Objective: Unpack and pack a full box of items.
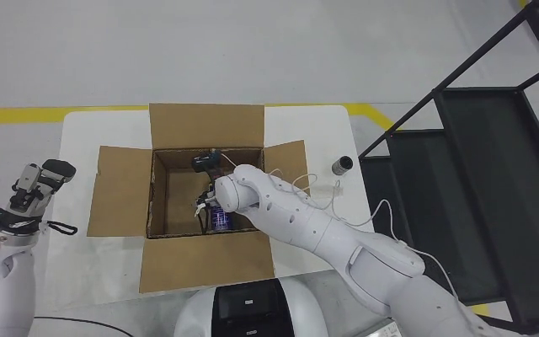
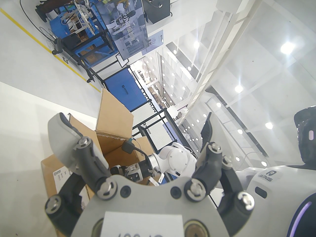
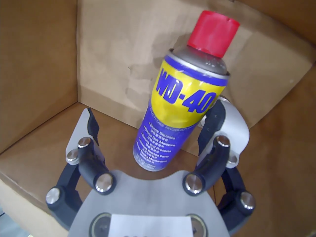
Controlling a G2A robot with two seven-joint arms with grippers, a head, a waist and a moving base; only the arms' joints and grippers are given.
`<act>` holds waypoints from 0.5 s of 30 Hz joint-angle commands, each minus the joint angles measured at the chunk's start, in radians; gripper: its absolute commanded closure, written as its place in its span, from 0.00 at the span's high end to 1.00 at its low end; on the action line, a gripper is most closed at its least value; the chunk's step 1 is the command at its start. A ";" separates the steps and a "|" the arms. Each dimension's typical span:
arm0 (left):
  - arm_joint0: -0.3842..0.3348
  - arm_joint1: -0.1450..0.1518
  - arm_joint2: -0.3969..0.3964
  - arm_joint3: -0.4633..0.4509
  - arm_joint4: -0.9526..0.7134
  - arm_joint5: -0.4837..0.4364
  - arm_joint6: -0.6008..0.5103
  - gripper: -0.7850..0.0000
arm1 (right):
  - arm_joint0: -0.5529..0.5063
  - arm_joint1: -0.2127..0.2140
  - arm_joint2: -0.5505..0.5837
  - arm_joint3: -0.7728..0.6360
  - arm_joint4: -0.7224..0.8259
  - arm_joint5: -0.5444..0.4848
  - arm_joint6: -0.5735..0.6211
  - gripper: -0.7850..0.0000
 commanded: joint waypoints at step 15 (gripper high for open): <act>0.000 0.000 0.000 0.000 0.000 0.000 0.000 1.00 | 0.021 -0.067 -0.019 0.134 0.030 -0.060 -0.022 1.00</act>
